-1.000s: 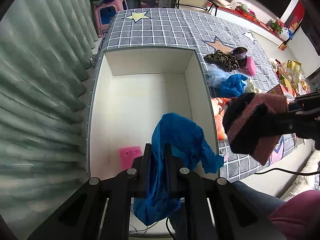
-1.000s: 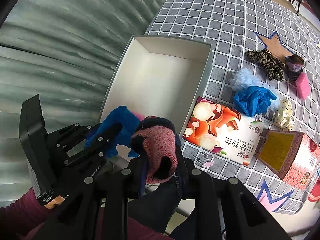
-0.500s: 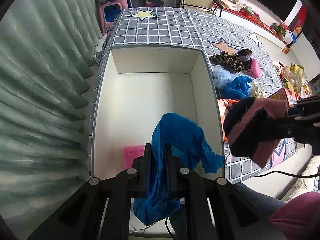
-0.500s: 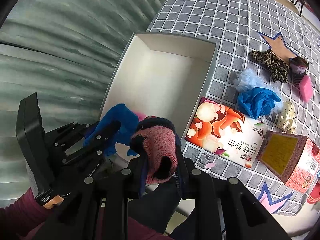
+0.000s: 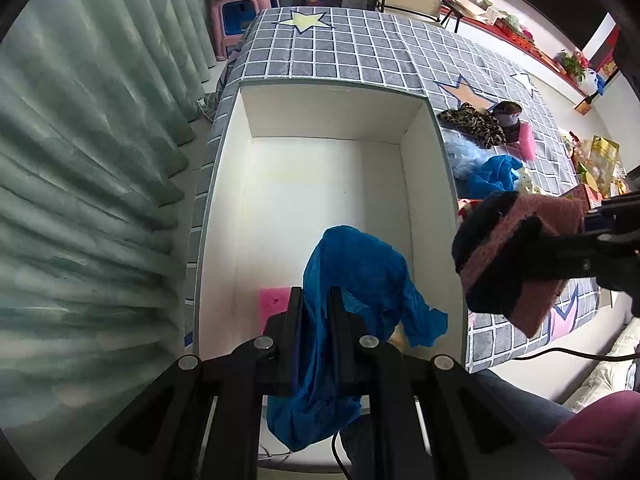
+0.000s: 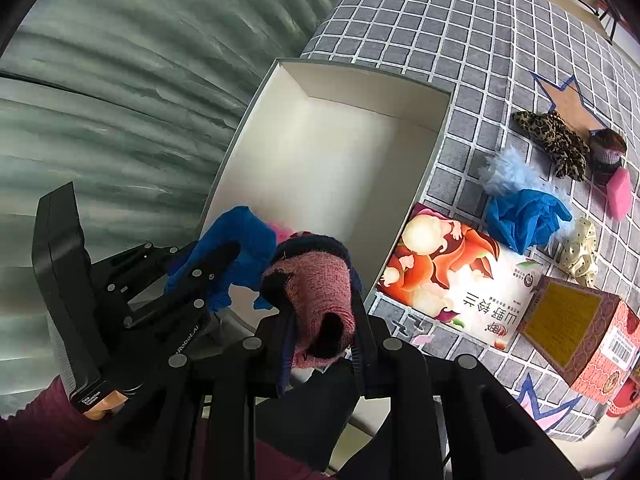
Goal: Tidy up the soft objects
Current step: 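Carry the blue glove and pink-black sock over the white box, then drop the blue glove and sock into the box by opening both grippers, then move both grippers back to the pile toward the leopard-print cloth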
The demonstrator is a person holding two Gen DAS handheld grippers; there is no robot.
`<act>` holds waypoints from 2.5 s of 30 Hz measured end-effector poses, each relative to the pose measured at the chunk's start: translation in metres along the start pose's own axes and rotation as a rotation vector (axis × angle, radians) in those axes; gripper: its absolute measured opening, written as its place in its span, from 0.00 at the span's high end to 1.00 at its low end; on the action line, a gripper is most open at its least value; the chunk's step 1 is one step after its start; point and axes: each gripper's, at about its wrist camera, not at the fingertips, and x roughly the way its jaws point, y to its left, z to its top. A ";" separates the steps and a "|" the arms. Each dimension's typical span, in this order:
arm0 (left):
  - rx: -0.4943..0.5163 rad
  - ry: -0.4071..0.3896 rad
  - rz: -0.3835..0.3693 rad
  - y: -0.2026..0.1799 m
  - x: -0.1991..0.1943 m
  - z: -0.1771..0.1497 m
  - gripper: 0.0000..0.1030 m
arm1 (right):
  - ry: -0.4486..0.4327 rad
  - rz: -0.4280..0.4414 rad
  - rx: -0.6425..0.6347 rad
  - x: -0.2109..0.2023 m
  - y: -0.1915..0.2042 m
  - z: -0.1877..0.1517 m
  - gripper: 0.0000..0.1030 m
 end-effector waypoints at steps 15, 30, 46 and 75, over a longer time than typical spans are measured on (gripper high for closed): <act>-0.008 0.023 0.018 0.004 0.010 0.000 0.88 | -0.001 -0.055 -0.067 0.004 0.011 0.006 0.75; -0.011 0.055 0.028 0.005 0.017 -0.002 0.88 | 0.023 -0.075 -0.114 0.019 0.025 0.014 0.75; 0.013 0.041 0.054 -0.002 0.013 0.002 0.23 | -0.008 -0.054 -0.069 0.018 0.018 0.016 0.20; 0.006 -0.001 -0.133 -0.035 -0.019 0.073 0.01 | -0.154 -0.025 0.084 -0.070 -0.053 0.019 0.00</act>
